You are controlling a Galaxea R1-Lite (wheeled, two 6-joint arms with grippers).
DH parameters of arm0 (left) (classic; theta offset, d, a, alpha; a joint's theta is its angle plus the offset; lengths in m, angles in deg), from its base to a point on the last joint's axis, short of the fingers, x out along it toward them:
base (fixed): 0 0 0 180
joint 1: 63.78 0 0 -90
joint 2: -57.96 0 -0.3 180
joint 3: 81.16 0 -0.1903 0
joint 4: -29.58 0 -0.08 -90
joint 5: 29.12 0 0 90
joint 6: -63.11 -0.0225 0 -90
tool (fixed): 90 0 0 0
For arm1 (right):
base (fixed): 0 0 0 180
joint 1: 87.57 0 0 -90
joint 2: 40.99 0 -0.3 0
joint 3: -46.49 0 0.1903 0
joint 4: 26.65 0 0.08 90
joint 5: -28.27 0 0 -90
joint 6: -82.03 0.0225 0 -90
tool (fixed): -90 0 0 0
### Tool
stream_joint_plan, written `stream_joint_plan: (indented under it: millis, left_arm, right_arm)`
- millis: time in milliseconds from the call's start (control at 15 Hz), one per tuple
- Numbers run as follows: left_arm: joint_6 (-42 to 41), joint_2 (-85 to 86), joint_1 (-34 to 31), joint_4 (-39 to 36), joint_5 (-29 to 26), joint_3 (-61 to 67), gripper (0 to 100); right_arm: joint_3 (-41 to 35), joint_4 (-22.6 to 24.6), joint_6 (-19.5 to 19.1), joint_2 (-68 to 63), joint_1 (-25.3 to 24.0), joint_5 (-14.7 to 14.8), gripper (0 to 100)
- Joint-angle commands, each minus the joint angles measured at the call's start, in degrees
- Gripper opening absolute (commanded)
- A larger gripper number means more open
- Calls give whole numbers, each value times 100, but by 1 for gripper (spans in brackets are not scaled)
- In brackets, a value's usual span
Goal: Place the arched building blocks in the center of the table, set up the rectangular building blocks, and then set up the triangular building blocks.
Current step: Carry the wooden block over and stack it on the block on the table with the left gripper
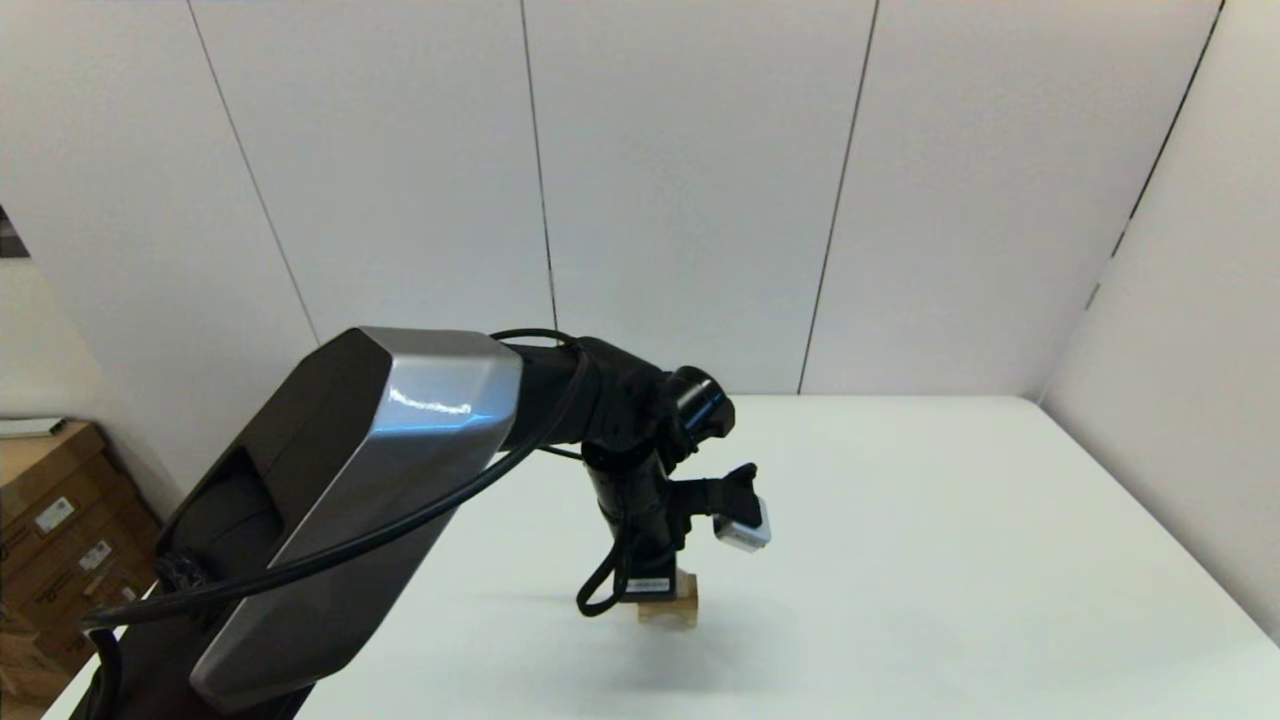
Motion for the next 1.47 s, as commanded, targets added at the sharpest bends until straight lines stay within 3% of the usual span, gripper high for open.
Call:
stream_joint_plan:
  millis: [67,1467]
  left_arm:
    - [-28,18,0,26,-5,0,0]
    - [-46,-35,26,-54,4,0,0]
  right_arm:
    - [-9,1,0,1,-1,-2,100]
    - [-9,1,0,1,-1,-2,100]
